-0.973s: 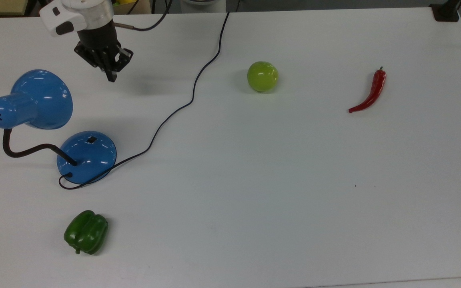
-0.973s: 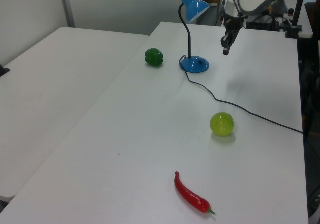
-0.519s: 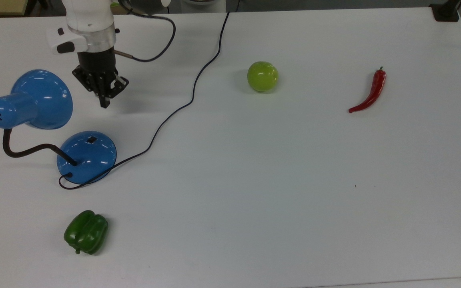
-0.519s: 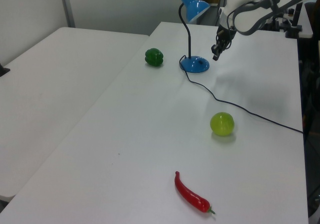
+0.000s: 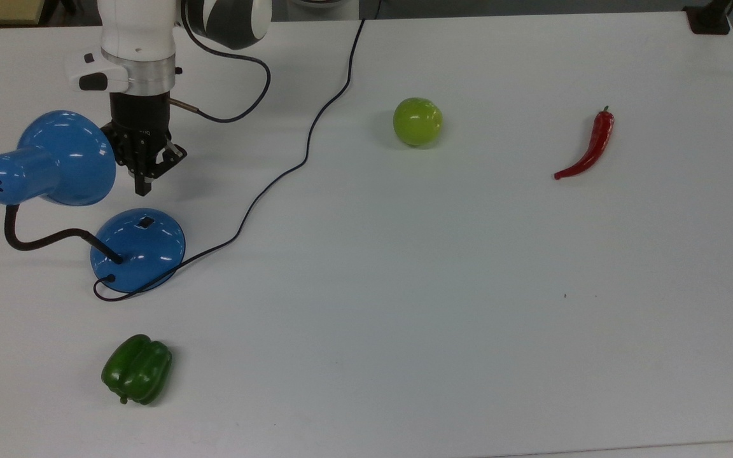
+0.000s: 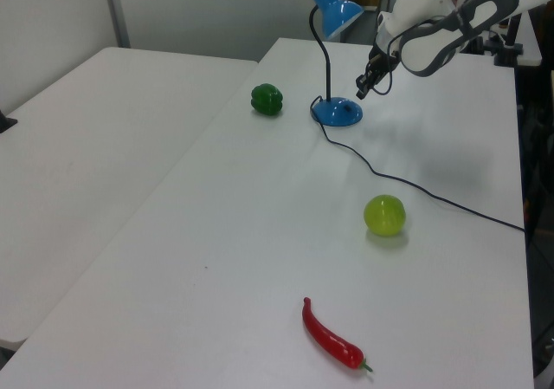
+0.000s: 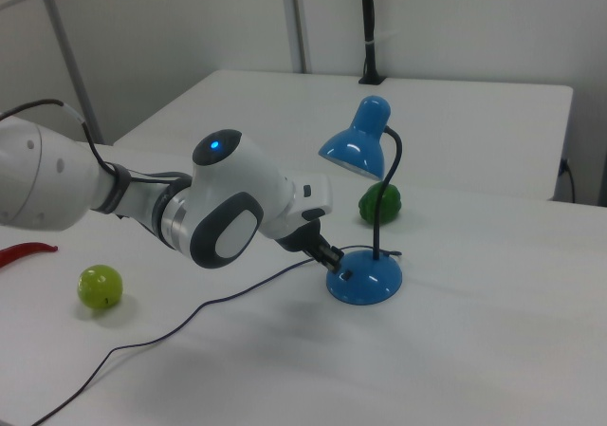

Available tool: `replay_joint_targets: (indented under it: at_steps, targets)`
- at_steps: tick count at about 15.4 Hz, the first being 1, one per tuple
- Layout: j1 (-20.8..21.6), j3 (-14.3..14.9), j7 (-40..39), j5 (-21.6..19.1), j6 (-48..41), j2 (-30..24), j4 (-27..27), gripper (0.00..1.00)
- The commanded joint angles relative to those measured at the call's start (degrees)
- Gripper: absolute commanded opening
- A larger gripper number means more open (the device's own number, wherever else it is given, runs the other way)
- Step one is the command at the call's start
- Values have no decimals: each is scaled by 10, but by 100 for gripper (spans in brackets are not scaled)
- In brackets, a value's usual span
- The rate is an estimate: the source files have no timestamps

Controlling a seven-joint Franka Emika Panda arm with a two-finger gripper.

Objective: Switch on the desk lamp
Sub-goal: 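Lower the gripper onto the switch on the lamp base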

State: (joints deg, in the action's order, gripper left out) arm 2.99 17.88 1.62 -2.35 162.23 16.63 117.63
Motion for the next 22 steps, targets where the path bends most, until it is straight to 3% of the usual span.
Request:
replay_joint_targets:
  at_steps: [1, 12, 22]
  targets:
    - [0, 2, 13, 2, 24, 21, -13, 0]
    - [-4, 2, 11, 2, 70, 70, -43, 0]
    - [-4, -2, 12, 2, 68, 73, -44, 0]
